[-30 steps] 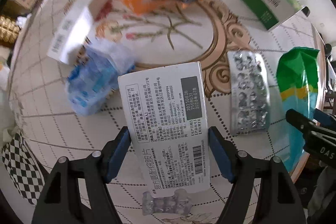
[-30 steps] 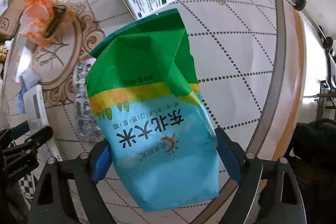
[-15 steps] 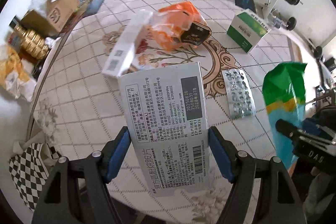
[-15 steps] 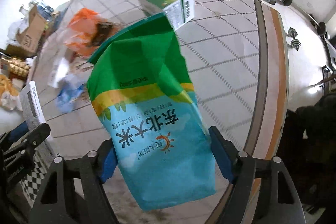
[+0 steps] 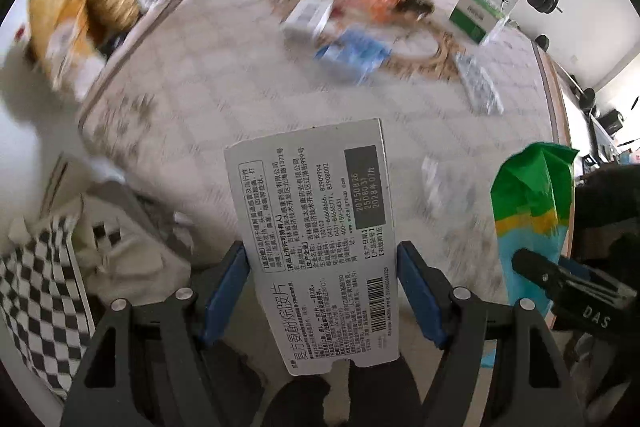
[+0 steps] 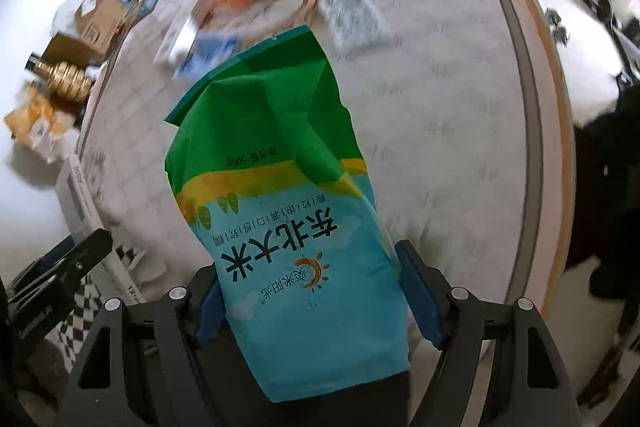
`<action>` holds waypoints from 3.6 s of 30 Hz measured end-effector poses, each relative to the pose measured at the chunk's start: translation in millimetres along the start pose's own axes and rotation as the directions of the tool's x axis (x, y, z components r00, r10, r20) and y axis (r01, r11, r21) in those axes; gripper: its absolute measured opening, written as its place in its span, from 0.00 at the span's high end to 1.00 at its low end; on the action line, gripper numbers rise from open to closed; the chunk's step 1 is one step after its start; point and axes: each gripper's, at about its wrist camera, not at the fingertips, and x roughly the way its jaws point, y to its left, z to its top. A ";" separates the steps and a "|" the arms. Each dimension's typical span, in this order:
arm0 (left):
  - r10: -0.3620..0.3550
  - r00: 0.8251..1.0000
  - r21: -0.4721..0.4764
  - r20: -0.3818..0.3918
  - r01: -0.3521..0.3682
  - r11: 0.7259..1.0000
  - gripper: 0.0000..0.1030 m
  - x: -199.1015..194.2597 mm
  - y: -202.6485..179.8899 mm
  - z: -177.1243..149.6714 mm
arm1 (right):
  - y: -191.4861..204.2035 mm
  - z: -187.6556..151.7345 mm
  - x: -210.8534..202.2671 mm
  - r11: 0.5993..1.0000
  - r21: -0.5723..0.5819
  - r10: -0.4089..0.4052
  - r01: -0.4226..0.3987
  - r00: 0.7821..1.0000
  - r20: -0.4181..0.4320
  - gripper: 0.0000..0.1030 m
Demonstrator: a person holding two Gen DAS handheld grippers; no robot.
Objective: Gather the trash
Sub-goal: 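Carry the leaflet and rice bag over the trash bin with both tools, then open both tools to drop the leaflet and rice bag into the bin, then grasp the blue plastic wrapper with the left tool while the right tool grasps a blister pack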
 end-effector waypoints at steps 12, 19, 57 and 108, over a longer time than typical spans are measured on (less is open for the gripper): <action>-0.014 0.957 -0.127 -0.288 -0.024 0.992 0.30 124.1 113.9 -144.3 | 37.5 -192.1 131.8 0.996 0.058 0.081 -0.067 0.958 -0.276 0.24; -0.184 0.908 -0.227 -0.377 0.102 0.969 0.29 287.3 132.2 -150.5 | 9.4 -218.4 300.1 0.996 0.084 0.027 0.003 0.934 -0.355 0.24; 0.113 0.954 -0.115 -0.279 -0.150 0.982 0.04 292.4 133.1 -195.8 | 29.1 -184.9 347.5 0.958 -0.205 -0.237 0.203 0.959 -0.155 0.00; 0.173 0.961 -0.052 -0.216 -0.189 0.981 0.04 119.2 33.1 39.7 | 33.5 101.0 106.9 0.991 0.013 -0.135 0.137 0.986 -0.095 0.01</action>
